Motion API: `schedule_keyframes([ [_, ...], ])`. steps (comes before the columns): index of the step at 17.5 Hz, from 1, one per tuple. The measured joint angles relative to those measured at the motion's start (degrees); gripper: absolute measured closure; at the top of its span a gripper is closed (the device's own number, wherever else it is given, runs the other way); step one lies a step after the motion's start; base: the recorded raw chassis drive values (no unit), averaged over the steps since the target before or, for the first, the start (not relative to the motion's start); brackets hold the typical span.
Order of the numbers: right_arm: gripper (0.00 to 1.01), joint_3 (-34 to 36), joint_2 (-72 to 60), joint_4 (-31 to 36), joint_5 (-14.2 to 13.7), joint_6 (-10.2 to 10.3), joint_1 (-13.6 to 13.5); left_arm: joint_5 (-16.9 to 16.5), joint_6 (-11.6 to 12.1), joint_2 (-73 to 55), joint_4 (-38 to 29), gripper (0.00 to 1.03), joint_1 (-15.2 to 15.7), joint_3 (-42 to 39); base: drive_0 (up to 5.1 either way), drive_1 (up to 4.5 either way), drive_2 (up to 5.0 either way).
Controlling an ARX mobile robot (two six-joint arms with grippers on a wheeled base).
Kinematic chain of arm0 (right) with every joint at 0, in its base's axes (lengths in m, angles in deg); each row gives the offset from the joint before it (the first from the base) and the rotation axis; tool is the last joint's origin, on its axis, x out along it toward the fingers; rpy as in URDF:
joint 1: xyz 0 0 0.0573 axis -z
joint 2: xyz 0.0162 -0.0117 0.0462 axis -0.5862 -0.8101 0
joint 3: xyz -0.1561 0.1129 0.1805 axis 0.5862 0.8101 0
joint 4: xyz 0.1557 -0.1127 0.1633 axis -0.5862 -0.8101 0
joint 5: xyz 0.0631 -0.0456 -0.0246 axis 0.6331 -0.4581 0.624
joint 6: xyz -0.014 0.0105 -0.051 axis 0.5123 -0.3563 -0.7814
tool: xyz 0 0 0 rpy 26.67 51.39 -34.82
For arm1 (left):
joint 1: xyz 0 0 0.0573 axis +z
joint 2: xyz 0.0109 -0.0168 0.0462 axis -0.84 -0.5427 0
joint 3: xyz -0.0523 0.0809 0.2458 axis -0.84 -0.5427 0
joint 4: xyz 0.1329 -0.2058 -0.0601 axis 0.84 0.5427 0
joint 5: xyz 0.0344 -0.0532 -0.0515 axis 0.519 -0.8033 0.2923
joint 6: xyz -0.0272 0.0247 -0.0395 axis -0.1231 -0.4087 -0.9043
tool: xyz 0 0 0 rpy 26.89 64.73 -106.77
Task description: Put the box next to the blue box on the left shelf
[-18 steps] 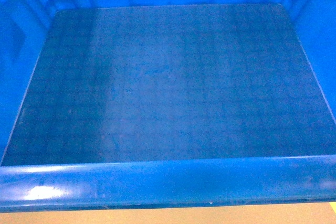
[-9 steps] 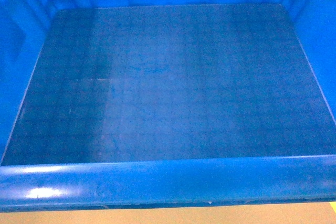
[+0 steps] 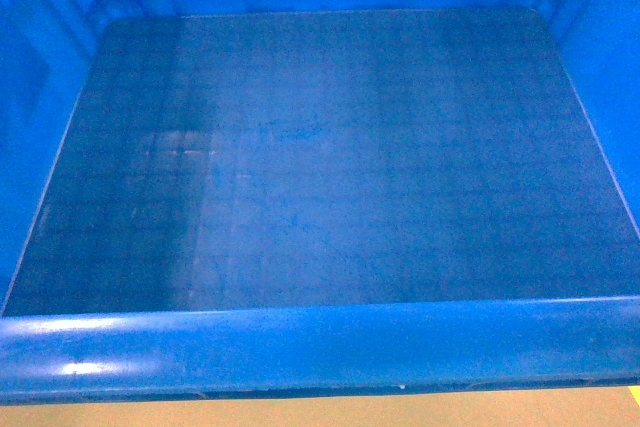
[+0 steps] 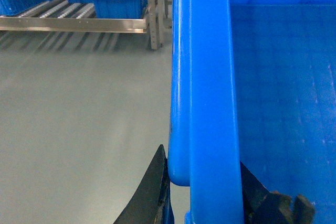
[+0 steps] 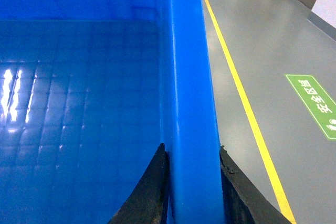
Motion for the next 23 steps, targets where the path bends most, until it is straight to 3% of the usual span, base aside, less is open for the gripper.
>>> schedule_keyframes([
  [23,0.84,0.09,0.02,0.07,0.02,-0.04,0.02,-0.04,0.02,0.02,0.04,0.85,0.00,0.00,0.1,4.40,-4.2],
])
